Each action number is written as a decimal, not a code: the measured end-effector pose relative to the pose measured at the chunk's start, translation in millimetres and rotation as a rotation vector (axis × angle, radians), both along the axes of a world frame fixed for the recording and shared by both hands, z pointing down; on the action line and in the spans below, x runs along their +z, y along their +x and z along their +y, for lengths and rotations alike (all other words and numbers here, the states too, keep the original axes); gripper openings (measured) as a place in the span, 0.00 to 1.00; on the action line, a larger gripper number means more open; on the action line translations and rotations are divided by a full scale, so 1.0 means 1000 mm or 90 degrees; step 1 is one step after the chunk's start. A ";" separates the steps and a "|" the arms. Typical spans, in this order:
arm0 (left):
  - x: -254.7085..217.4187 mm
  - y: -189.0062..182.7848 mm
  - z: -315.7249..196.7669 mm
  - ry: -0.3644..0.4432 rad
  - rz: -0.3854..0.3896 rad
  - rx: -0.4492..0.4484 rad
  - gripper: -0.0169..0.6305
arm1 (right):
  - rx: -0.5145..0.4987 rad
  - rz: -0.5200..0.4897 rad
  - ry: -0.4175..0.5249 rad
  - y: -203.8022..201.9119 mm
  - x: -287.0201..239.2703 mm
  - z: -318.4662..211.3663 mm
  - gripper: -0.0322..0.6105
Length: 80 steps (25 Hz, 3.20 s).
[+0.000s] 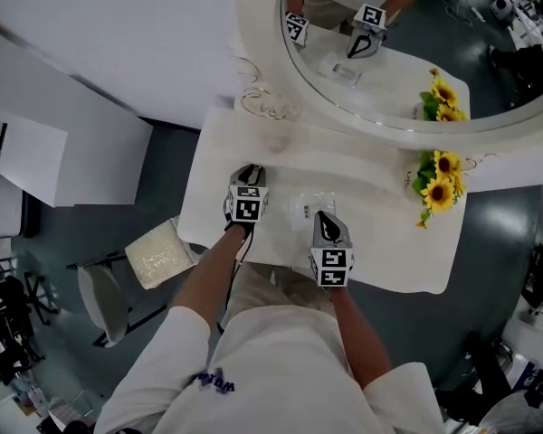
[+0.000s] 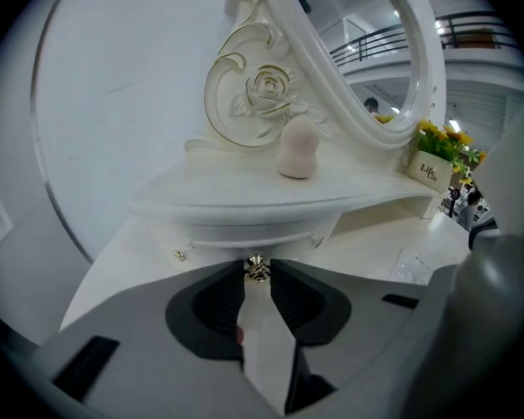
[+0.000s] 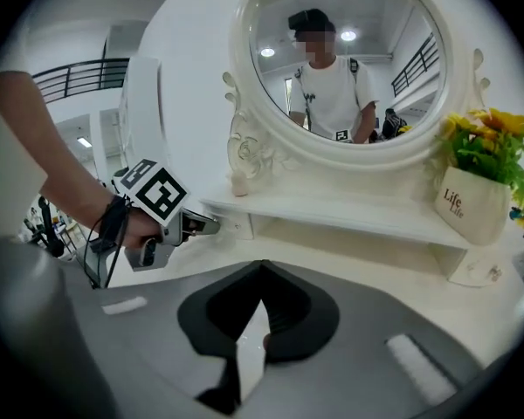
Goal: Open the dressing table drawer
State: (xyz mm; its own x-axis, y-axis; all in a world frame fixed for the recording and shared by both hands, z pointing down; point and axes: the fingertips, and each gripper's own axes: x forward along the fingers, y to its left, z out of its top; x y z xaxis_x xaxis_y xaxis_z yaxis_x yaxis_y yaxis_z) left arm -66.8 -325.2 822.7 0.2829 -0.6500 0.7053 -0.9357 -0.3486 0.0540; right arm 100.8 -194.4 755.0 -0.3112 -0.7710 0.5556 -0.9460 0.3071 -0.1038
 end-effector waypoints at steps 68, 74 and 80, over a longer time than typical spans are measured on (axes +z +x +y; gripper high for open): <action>0.001 -0.010 0.038 -0.076 0.029 0.070 0.17 | -0.235 0.187 -0.497 -0.039 0.098 0.052 0.07; 0.003 -0.011 0.040 -0.088 0.030 0.067 0.17 | -0.240 0.201 -0.487 -0.040 0.100 0.055 0.07; 0.003 -0.010 0.042 -0.101 0.020 0.063 0.17 | -0.268 0.213 -0.522 -0.040 0.102 0.054 0.07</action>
